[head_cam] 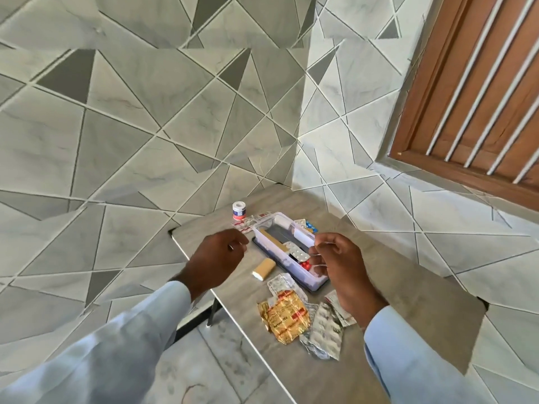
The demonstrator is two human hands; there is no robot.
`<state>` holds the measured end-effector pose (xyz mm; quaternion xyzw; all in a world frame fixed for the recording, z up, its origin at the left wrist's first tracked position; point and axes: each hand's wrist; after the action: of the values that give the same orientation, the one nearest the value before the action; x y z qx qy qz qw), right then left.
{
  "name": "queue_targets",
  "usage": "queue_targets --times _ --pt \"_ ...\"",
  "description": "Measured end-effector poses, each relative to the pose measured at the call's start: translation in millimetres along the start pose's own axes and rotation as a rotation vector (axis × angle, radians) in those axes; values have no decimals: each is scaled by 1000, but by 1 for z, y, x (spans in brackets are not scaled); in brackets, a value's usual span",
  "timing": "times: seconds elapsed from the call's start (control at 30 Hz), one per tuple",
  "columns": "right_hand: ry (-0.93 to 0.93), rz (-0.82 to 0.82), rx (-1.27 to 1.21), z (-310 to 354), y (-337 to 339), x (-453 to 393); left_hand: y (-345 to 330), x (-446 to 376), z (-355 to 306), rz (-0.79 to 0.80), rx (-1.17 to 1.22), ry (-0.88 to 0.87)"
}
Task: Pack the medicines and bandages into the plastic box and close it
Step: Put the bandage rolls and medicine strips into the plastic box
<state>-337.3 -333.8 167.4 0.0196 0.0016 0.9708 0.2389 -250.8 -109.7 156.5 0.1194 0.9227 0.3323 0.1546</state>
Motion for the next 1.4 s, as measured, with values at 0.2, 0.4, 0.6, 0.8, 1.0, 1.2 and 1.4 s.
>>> queue_targets --times 0.2,0.4,0.6,0.8,1.0,1.2,1.4 --pt "-93 -72 26 -24 -29 -69 -10 -71 43 124 -37 51" --pt "-235 -102 92 -58 -59 -110 -31 -132 88 268 -51 58" --pt "-354 -228 168 -97 -103 -134 -46 -192 154 475 -126 -25" --pt "-427 -362 127 -119 -173 -158 -42 -269 224 581 -62 -53" --pt "-464 -391 616 -148 -211 -172 -51 -331 255 467 -5 -49" --pt "-694 -399 967 -176 -207 -166 -70 -369 256 357 -121 38" --pt "-876 -315 1026 -183 -198 -175 -83 -382 260 327 -230 119"
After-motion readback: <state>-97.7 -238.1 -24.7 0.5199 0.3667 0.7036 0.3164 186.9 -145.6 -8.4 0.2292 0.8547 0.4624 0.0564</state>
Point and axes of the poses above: each hand's wrist, its own x-axis away from the middle knuckle, its own y-axis out of the back of the hand, z = x × y, and after that the axes turned 1 degree about -y, right-handed
